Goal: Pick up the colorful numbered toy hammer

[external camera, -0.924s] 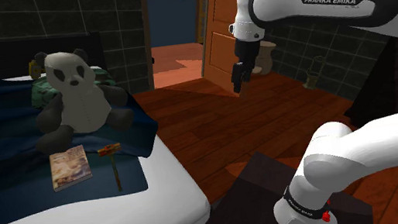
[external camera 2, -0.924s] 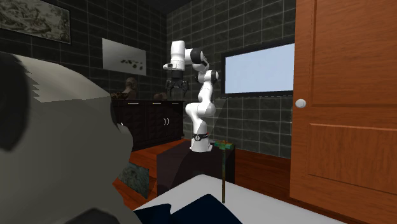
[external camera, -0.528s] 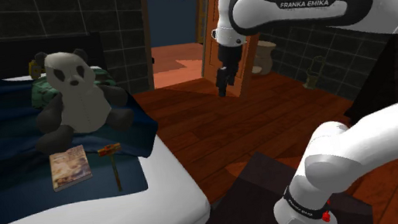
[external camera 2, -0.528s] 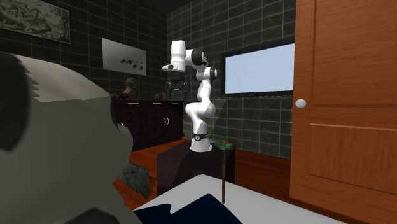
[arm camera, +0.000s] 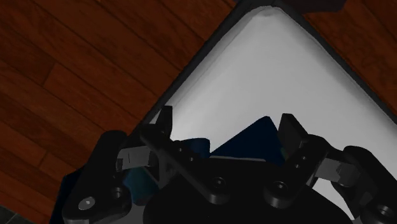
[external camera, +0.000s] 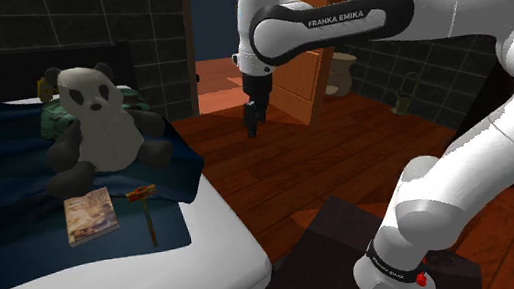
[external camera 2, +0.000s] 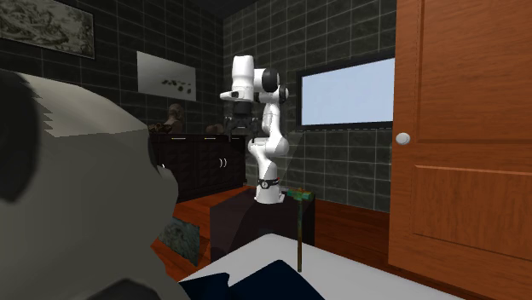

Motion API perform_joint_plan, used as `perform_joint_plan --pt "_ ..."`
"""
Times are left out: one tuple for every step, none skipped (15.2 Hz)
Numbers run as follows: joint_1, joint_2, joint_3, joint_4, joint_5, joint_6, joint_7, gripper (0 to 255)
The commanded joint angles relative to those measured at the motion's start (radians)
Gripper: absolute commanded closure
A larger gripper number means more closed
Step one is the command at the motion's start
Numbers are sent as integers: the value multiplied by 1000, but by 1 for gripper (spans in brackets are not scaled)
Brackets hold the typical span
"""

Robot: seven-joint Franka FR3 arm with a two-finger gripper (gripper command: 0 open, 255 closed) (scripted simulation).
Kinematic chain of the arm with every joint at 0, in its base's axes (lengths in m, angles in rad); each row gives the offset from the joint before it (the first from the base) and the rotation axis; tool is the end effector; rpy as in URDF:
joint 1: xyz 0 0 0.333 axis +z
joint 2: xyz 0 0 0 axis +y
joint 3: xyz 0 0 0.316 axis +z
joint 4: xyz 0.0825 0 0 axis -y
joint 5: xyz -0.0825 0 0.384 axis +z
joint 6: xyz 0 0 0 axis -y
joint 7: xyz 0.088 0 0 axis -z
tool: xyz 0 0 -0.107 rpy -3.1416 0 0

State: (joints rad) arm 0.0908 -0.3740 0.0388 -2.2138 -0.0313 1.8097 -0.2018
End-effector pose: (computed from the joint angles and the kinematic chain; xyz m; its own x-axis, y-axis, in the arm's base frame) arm 0.4347 0.0556 0.5251 0.9435 0.3291 -0.0388 0.3305 -0.9431 0.0373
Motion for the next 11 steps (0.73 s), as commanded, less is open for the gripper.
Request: perform_joint_plan --pt "15 64 12 36 5 28 -15 0" --pt "23 95 19 55 6 41 -21 0" --pt "31 126 26 74 8 53 -26 0" --pt "38 158 34 93 9 64 -31 0" --pt "46 189 42 114 10 75 -36 0" --pt "53 220 50 135 10 84 -41 0" --pt "60 251 57 157 9 93 -46 0" --pt "68 282 65 180 8 102 -51 0" --pt "75 313 73 203 7 109 -55 0" --pt "83 344 81 227 5 116 -59 0" --pt "90 375 89 252 3 121 -63 0"
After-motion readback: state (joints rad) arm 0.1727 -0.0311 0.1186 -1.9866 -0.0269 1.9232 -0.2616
